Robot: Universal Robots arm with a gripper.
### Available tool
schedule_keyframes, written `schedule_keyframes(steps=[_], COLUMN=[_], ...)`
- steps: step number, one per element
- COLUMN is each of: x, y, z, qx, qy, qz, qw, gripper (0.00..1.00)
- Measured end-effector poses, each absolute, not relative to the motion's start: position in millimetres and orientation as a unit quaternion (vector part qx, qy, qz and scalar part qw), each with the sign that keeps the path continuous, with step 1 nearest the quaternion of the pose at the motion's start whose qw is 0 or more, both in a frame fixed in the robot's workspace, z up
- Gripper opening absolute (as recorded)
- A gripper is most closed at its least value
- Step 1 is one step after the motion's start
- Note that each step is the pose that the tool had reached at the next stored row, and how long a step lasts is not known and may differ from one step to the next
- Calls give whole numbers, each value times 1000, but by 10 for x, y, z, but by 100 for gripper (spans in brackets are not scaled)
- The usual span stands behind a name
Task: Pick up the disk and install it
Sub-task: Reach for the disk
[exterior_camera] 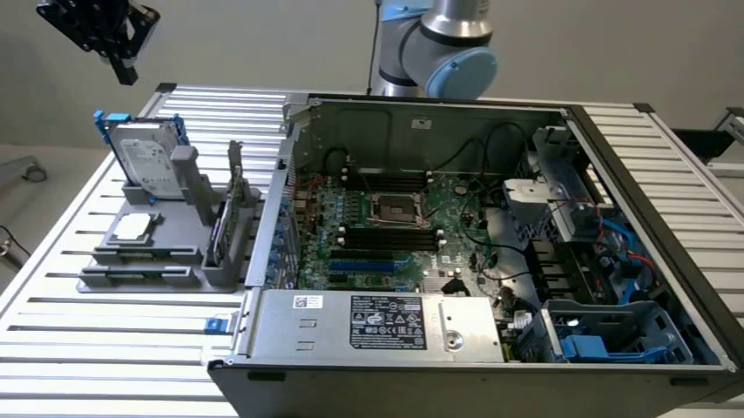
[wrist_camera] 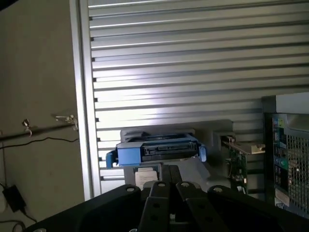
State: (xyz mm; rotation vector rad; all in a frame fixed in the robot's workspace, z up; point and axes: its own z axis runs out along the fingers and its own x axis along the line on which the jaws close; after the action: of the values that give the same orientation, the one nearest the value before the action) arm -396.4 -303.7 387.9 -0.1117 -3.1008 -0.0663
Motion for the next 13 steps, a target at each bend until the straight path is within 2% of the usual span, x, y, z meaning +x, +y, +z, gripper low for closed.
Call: schedule_keyframes(steps=[13], x=[-4327], y=[-2855], z=[3858], qx=[-34], qy=[-999], qz=[-18], qw=[20], gripper=[11])
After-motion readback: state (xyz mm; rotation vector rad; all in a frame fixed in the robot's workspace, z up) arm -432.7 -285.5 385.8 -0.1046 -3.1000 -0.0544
